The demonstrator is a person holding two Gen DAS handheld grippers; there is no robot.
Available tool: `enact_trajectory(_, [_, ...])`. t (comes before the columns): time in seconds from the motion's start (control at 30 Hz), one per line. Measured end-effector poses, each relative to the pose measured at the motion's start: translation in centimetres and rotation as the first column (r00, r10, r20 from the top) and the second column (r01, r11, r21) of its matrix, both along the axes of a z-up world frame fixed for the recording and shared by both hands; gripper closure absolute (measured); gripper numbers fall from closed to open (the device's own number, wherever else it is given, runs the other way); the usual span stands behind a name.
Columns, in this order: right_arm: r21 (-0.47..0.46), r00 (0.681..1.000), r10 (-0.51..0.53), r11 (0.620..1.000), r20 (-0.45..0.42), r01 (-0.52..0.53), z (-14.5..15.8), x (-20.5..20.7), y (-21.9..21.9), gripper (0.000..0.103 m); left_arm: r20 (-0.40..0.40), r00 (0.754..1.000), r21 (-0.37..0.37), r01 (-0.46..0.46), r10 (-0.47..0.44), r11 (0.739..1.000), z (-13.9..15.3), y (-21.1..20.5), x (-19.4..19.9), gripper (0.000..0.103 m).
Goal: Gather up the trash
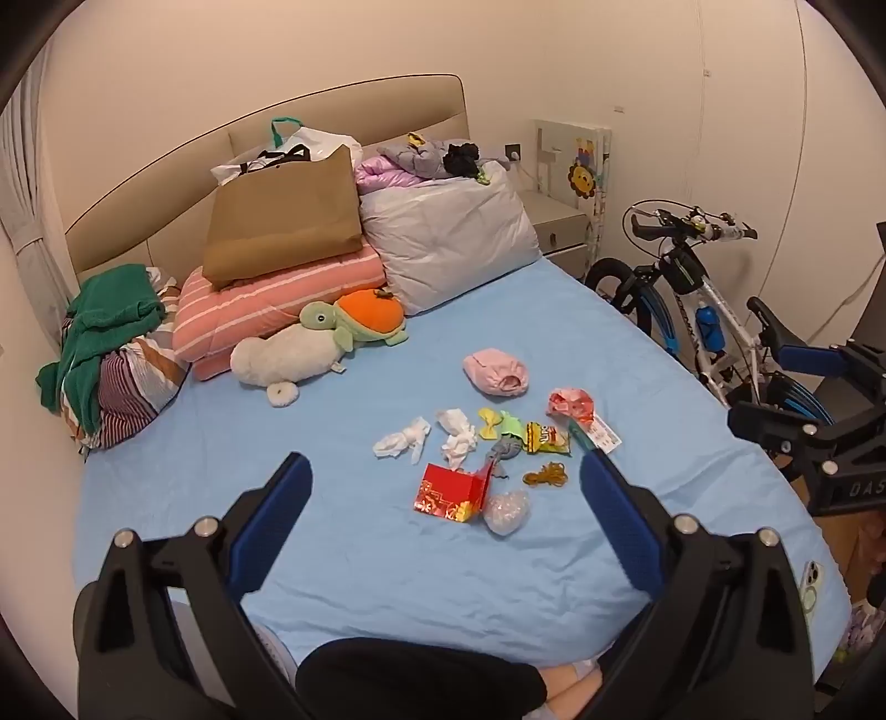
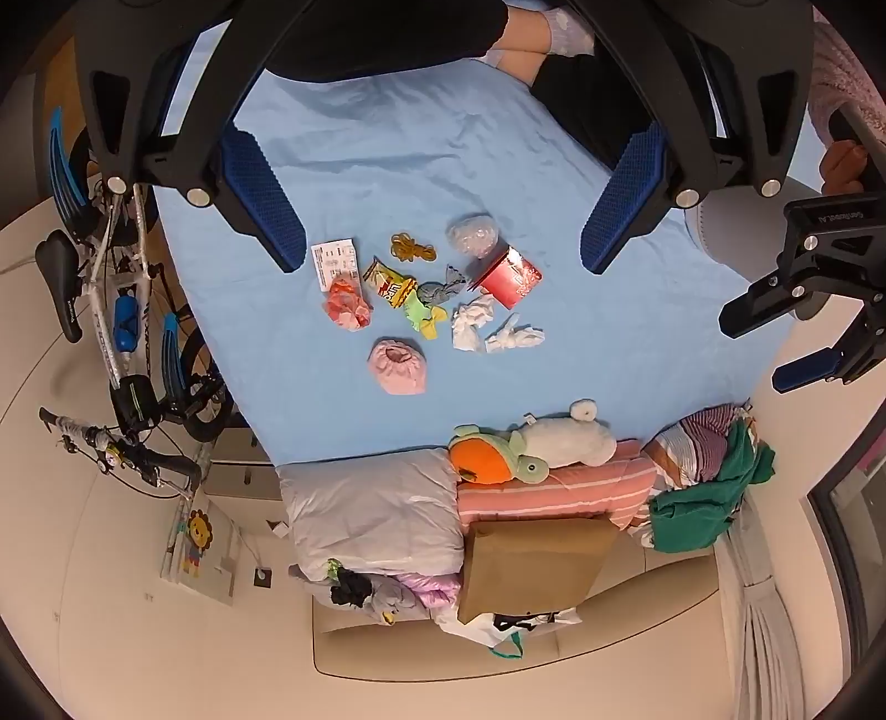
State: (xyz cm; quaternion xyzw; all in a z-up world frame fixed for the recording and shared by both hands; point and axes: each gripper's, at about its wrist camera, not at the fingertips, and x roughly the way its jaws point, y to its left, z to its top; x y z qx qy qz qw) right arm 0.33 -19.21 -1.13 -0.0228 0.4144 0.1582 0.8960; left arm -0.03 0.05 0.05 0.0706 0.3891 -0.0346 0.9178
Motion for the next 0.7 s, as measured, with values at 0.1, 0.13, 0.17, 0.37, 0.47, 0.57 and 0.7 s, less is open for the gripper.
enact_trajectory(0.1, [-0.004, 1.0, -0.002, 1.0, 0.0, 0.002, -0.1, 0.0, 0.1, 0.007, 0.0, 1.0, 0.005, 0.003, -0.003, 1.0, 0.0, -0.1, 0.0, 0.006])
enact_trajectory(0.13, [-0.004, 1.0, -0.001, 1.0, 0.002, 0.001, -0.1, 0.0, 0.1, 0.007, -0.001, 1.0, 0.006, 0.006, -0.006, 1.0, 0.0, -0.1, -0.1, 0.006])
enact_trajectory(0.17, [-0.003, 1.0, 0.0, 1.0, 0.005, 0.0, -0.1, -0.1, 0.1, 0.007, -0.001, 1.0, -0.006, 0.003, -0.003, 1.0, -0.4, 0.7, -0.3, 0.006])
enact_trajectory(0.37, [0.007, 1.0, 0.006, 1.0, 0.018, -0.006, 0.0, -0.2, -0.1, 0.007, 0.001, 1.0, -0.008, -0.009, 0.009, 1.0, -0.4, 0.2, -0.2, 0.006])
enact_trajectory(0.47, [-0.007, 1.0, -0.003, 1.0, 0.009, 0.003, -0.6, -0.3, 0.1, 0.007, 0.006, 1.0, -0.007, -0.009, 0.009, 1.0, -0.5, 0.3, -0.4, 0.006])
enact_trajectory(0.57, [-0.009, 1.0, -0.003, 1.0, 0.011, 0.003, -0.5, -0.3, 0.2, 0.007, -0.001, 1.0, -0.009, -0.012, 0.012, 1.0, -0.8, 0.4, -0.1, 0.006])
enact_trajectory(0.7, [-0.009, 1.0, -0.001, 1.0, 0.012, 0.001, -0.3, -0.2, 0.1, 0.007, -0.001, 1.0, -0.008, -0.011, 0.011, 1.0, -0.6, 0.3, -0.1, 0.006])
